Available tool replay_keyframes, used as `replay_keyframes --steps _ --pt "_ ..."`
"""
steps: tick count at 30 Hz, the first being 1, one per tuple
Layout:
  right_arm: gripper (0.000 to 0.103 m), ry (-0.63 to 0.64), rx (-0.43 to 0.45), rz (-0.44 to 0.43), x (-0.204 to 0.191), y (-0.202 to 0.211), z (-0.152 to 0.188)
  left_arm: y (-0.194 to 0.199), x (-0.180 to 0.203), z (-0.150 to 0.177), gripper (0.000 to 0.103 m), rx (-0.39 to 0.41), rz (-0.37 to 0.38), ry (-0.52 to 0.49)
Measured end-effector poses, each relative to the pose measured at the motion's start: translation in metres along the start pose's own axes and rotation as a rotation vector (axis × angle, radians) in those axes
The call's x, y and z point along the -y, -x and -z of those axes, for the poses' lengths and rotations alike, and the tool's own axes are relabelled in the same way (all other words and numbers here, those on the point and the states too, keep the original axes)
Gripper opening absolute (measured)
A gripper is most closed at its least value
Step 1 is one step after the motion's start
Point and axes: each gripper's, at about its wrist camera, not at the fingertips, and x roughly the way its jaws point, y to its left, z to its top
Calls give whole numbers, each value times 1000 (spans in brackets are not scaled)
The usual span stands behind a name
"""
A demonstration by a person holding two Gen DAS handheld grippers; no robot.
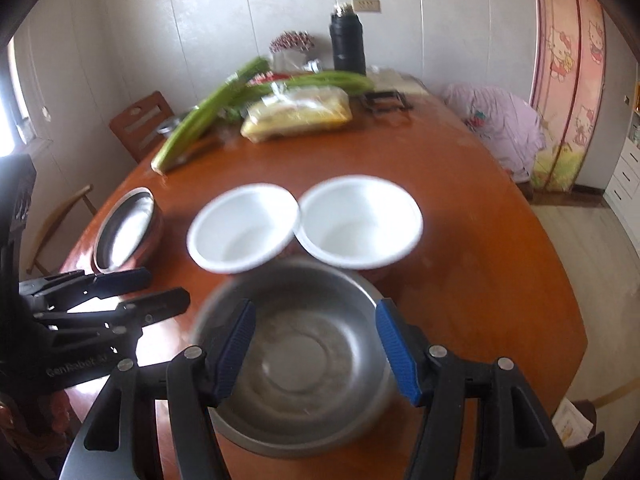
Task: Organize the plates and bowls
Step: 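Grasp the deep steel bowl rim with the left tool and lift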
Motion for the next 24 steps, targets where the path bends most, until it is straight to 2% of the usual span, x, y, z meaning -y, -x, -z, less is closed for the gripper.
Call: replay_keyframes --steps 5,13,20,24 --pt "62 1 -29 13 14 -6 16 -9 14 4 57 -18 6 -6" --pt "62 -2 -33 26 25 -17 20 -21 28 3 57 -31 4 -27" --pt "52 22 -54 22 28 -29 22 -35 38 4 56 -61 1 -41" --pt "49 44 -54 3 24 -30 22 -41 41 4 46 -78 8 -48"
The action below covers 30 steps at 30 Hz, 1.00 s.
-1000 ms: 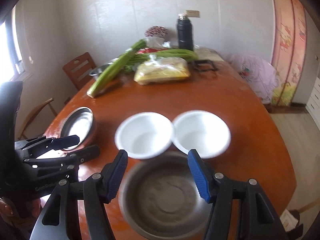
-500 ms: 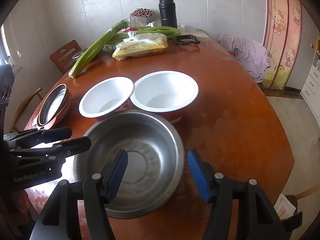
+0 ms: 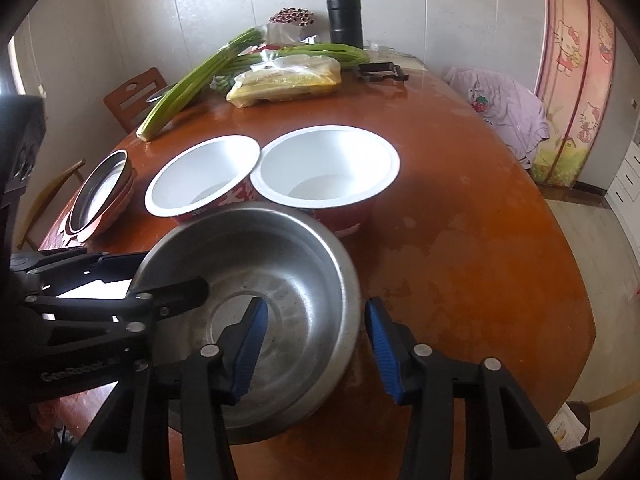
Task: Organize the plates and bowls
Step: 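Grasp the deep steel bowl rim with the left tool and lift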
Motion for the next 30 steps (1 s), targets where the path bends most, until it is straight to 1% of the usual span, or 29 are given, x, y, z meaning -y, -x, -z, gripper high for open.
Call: replay_keyframes --steps 7,13,18,21,24,30 --pt "49 17 -9 -2 -4 2 2 0 0 1 46 -13 -2 0" --pt "49 36 -13 -6 -15 10 6 10 -8 8 47 -15 -3 12" --pt "49 76 -15 -25 -34 15 10 22 -21 19 48 -8 -40 20" --pt "49 103 -29 -43 -48 14 13 29 -33 27 52 -5 -51 39" --pt "50 131 -42 -55 -63 11 15 34 -44 35 53 2 -73 46" --pt "50 173 -57 -74 -88 7 17 40 -64 43 54 13 -87 76"
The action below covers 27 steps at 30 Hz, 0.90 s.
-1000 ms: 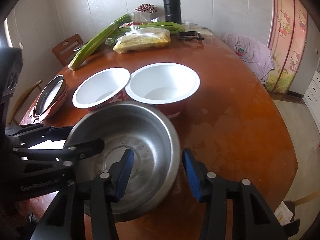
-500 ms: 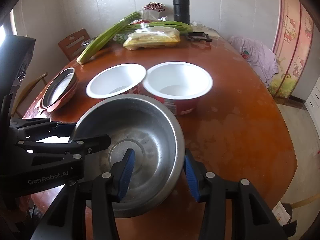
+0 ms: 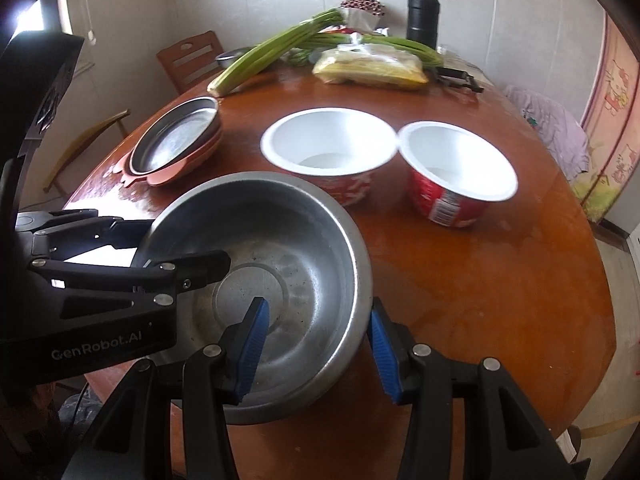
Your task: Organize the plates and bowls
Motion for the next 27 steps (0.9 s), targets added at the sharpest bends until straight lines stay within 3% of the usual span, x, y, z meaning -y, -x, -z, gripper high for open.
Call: replay_keyframes --steps 12,19,27 --pt "50 -9 -21 -14 -5 -6 -9 -9 -16 -4 54 -10 61 16" --pt "50 -27 -16 -22 -2 -2 -18 -4 -24 -12 56 -1 47 4" --pt "51 -109 28 -30 16 5 -37 7 -32 -47 56 53 36 -3"
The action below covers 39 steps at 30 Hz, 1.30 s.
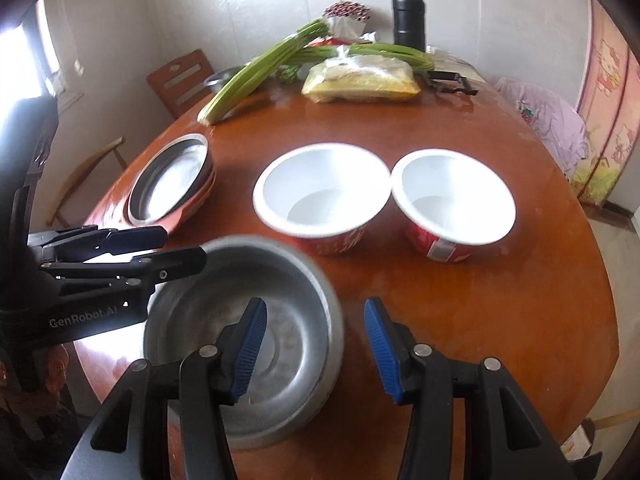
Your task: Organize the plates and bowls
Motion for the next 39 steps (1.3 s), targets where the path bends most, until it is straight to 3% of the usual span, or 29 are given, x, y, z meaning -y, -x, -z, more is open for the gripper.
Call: replay_keyframes --steps 9,25,32,39 --pt "51 -150 20 -19 26 -18 -32 -18 10 -59 56 37 -18 -52" --pt "51 -156 -18 -25 25 -49 -48 -65 28 -84 55 -27 -18 -105" --pt "51 -134 -17 -24 22 -54 -52 -84 30 -83 29 -85 29 -106" --pt "52 -102 -13 -10 16 -57 -56 -86 29 -83 27 -94 46 -95"
